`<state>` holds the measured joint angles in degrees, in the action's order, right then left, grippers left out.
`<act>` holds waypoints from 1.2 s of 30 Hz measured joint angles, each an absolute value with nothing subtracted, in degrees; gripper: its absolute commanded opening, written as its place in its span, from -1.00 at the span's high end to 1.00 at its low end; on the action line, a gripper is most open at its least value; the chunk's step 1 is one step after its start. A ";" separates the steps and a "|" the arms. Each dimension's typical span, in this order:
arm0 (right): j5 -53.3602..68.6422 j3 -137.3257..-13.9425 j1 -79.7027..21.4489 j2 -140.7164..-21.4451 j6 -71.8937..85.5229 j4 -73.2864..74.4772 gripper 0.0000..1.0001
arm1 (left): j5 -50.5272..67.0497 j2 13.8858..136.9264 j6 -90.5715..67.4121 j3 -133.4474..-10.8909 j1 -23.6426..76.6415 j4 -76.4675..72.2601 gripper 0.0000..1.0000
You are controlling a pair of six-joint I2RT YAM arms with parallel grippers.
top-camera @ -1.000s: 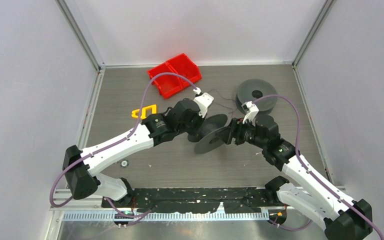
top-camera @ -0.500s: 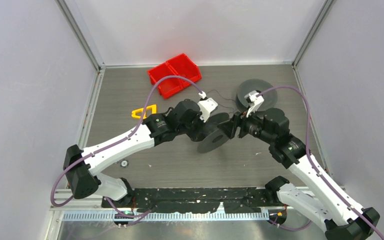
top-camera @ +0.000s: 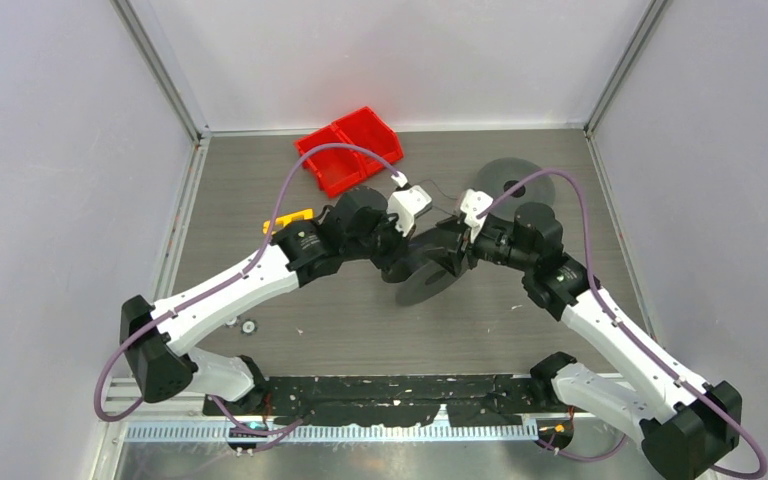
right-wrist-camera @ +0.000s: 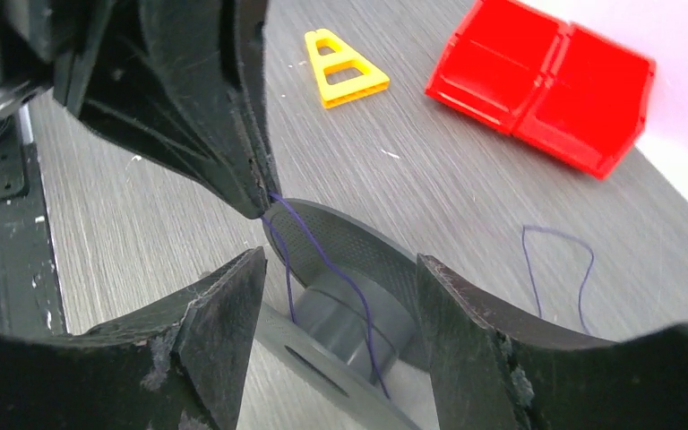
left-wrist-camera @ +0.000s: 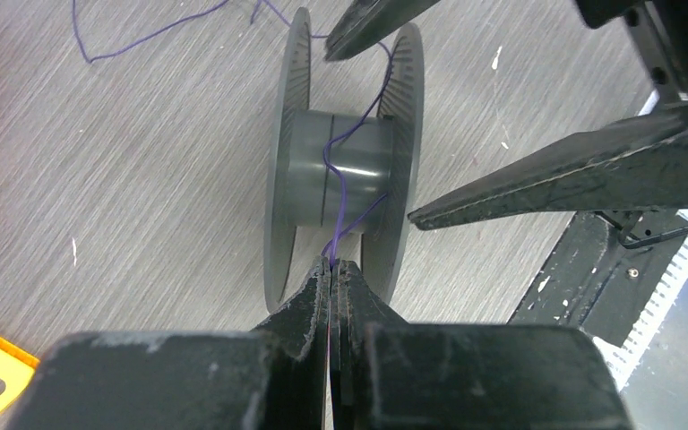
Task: Wrap the cables
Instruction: Wrap the cable around the cable reel.
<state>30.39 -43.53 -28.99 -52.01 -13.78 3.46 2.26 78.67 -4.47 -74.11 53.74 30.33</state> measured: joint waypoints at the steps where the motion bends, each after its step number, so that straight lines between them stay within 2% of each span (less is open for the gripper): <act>1: 32.27 -43.46 -28.75 -52.47 -15.18 2.87 -0.34 | 3.07 78.46 -4.38 -74.11 53.60 30.26 1.00; 6: 41.71 -43.62 -27.66 -55.42 -21.63 -1.13 -0.18 | 5.89 78.13 -3.95 -74.11 53.49 30.04 1.00; 11: 46.00 -45.39 -27.64 -59.86 -27.22 -0.03 -0.05 | 7.18 78.11 -3.95 -74.11 53.49 29.82 1.00; 13: 46.76 -45.76 -27.62 -60.64 -29.28 1.19 0.15 | 7.38 78.11 -3.97 -74.11 53.49 29.80 1.00; 14: 46.96 -45.76 -27.62 -60.64 -29.85 1.45 0.36 | 7.46 78.11 -3.97 -74.11 53.49 29.78 1.00; 15: 47.16 -45.76 -27.57 -60.64 -30.37 1.91 0.48 | 7.57 78.11 -3.97 -74.11 53.49 29.76 1.00; 16: 47.22 -45.76 -27.57 -60.64 -31.11 2.00 0.71 | 7.60 78.11 -3.97 -74.11 53.49 29.69 1.00; 18: 47.27 -45.78 -27.55 -60.64 -31.79 2.02 0.87 | 7.60 78.11 -3.97 -74.11 53.49 29.43 1.00; 21: 47.33 -45.80 -27.29 -60.64 -31.90 1.74 0.89 | 7.57 78.11 -3.97 -74.11 53.17 28.91 0.98; 28: 47.40 -45.87 -25.78 -60.64 -31.94 0.08 0.89 | 7.57 77.32 -3.64 -73.03 52.10 26.26 0.26; 30: 46.98 -45.87 -25.21 -60.64 -31.27 -1.15 0.89 | 7.55 76.12 -2.48 -71.26 51.99 25.36 0.14; 33: 46.39 -45.87 -24.53 -60.64 -30.46 -2.81 0.89 | 7.55 73.82 -0.36 -67.37 51.68 23.51 0.01; 36: 45.71 -45.87 -24.21 -60.64 -29.87 -3.70 0.89 | 7.77 72.53 1.80 -64.49 51.44 22.48 -0.05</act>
<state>45.71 -45.87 -24.21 -60.64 -29.87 -3.70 7.77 72.53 1.80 -64.49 51.44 22.48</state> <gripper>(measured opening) 0.064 0.497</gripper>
